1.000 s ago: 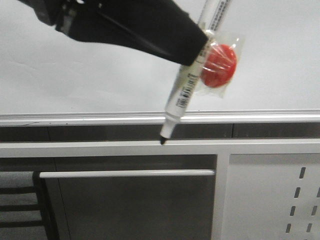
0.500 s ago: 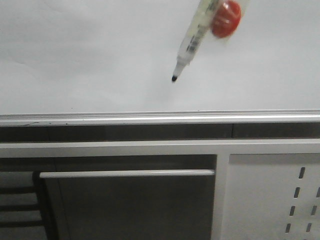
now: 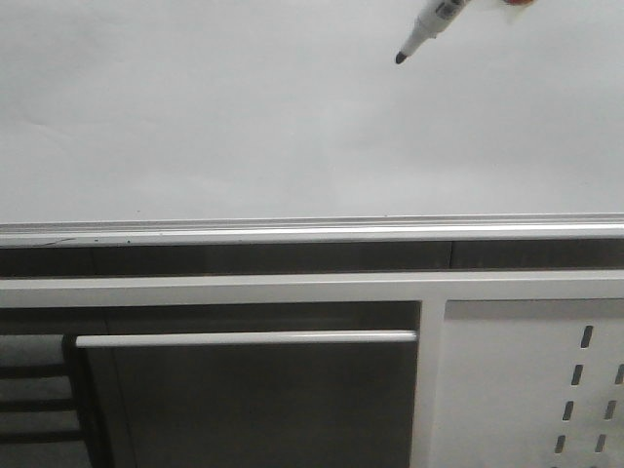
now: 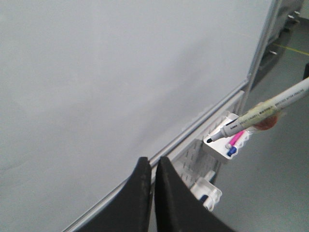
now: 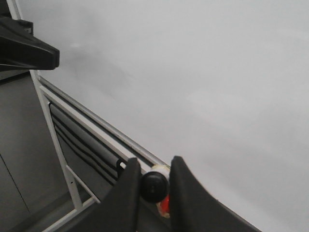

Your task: Write number 1 on whiteboard

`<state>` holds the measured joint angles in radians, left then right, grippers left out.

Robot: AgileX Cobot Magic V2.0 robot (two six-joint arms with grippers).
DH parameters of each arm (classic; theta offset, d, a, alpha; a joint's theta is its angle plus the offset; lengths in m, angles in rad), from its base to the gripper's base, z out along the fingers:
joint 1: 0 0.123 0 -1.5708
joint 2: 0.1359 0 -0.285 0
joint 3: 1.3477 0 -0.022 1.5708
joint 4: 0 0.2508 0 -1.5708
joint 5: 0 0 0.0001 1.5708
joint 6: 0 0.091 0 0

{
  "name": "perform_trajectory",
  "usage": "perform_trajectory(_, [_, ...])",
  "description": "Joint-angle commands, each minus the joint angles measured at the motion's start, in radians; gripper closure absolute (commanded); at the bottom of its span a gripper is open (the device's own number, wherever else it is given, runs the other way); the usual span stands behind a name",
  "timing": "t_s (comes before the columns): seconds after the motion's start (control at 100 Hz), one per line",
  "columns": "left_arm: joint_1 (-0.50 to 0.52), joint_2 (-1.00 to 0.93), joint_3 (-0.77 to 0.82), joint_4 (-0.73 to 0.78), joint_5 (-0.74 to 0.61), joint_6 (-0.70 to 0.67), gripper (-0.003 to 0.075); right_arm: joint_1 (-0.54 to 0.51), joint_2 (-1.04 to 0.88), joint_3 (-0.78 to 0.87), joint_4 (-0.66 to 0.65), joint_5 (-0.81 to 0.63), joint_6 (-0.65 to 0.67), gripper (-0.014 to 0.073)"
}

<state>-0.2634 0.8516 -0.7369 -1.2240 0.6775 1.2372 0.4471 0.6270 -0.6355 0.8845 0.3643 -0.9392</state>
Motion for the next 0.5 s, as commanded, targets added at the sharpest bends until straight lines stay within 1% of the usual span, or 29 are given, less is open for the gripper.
perform_trajectory(0.0, [0.002,-0.06,0.015,-0.089,-0.084,-0.01,0.0741,0.029,0.0,-0.015,0.029,-0.125,-0.041,0.0645])
perform_trajectory(0.1, [0.002,-0.107,0.05,-0.091,-0.128,-0.01,0.0741,0.069,0.026,-0.015,0.029,-0.205,-0.061,0.0645])
perform_trajectory(0.31, [0.002,-0.123,0.055,-0.095,-0.151,-0.01,0.0741,0.18,0.123,-0.023,0.025,-0.335,-0.096,0.0645])
perform_trajectory(0.4, [0.002,-0.123,0.055,-0.095,-0.152,-0.01,0.0741,0.233,0.151,-0.04,-0.018,-0.394,-0.096,0.0645])
perform_trajectory(0.49, [0.002,-0.123,0.055,-0.095,-0.155,-0.01,0.0741,0.261,0.169,-0.053,-0.035,-0.433,-0.096,0.0645])
